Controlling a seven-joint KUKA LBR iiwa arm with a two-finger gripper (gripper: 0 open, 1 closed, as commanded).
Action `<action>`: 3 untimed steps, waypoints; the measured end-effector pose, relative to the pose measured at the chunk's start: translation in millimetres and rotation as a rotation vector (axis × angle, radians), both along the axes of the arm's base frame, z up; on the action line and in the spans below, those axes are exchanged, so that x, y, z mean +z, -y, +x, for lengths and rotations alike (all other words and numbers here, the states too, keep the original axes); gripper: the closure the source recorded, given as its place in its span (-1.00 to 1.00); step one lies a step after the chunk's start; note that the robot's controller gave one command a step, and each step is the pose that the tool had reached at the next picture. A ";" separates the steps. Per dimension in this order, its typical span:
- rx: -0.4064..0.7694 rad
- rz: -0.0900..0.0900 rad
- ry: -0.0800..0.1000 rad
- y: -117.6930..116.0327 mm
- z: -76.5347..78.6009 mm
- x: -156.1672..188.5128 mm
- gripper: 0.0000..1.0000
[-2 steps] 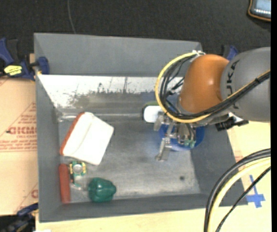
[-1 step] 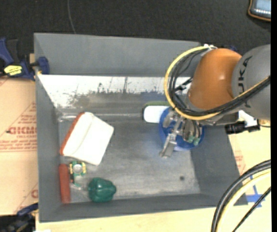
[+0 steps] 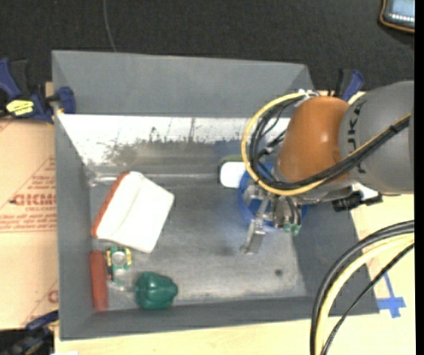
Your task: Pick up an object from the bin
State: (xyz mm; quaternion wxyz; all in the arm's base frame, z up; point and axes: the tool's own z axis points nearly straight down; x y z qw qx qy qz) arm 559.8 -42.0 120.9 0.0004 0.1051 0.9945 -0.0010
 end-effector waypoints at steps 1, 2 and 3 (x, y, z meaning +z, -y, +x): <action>-0.263 0.002 0.017 -17.4 7.6 6.1 -1.00; -0.284 -0.001 0.005 4.3 -10.4 -49.6 -1.00; -0.280 0.002 0.024 0.7 -3.5 -4.5 -1.00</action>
Offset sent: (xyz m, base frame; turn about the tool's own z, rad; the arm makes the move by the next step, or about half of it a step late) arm -0.0105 -0.0023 -0.0496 0.2824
